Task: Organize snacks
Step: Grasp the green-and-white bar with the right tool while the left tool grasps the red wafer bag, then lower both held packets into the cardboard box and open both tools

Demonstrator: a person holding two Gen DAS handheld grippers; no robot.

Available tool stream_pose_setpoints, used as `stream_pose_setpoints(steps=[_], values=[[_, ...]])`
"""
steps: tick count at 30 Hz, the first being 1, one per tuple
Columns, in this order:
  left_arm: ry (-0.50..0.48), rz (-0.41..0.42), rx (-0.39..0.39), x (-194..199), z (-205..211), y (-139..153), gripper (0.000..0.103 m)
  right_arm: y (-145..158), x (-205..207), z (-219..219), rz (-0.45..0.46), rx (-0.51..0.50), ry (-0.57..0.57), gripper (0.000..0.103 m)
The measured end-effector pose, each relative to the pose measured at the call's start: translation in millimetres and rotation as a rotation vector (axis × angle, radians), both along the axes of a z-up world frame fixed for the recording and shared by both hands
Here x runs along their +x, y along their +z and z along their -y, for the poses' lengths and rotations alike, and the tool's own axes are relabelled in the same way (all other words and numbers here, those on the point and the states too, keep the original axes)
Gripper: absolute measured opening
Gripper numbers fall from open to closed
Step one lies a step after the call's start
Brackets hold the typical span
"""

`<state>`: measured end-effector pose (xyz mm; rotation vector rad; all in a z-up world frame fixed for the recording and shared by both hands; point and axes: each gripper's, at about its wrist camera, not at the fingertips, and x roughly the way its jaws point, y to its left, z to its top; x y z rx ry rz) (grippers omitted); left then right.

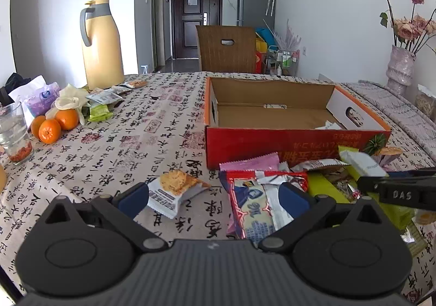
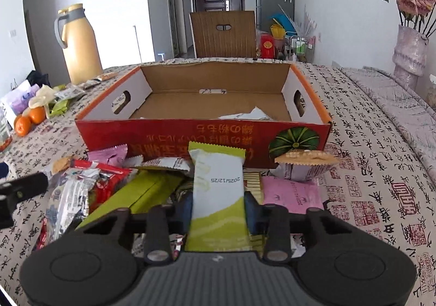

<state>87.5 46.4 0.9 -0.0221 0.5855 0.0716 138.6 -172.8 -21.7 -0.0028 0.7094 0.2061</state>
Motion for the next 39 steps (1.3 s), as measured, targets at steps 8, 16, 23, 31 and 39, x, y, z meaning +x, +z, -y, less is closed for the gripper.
stream_pose_setpoints(steps=[8,16,23,31,39], values=[[-0.019,-0.063,-0.009,10.5,14.5,-9.4,0.103,13.3,-25.6,19.1,0.111,0.039,-0.014,0.034],[-0.036,-0.11,-0.026,19.4,30.8,-18.5,0.103,9.2,-37.7,32.0,0.119,0.059,-0.021,0.034],[-0.01,-0.16,-0.012,25.3,37.3,-27.3,0.103,4.9,-41.6,37.3,0.117,0.083,-0.021,0.034],[-0.008,-0.193,0.016,20.6,43.9,-32.5,0.07,2.7,-47.1,38.7,0.116,0.098,-0.011,0.034],[-0.004,-0.167,0.013,8.8,42.8,-25.2,0.066,5.1,-58.9,40.2,0.13,0.103,-0.013,0.034]])
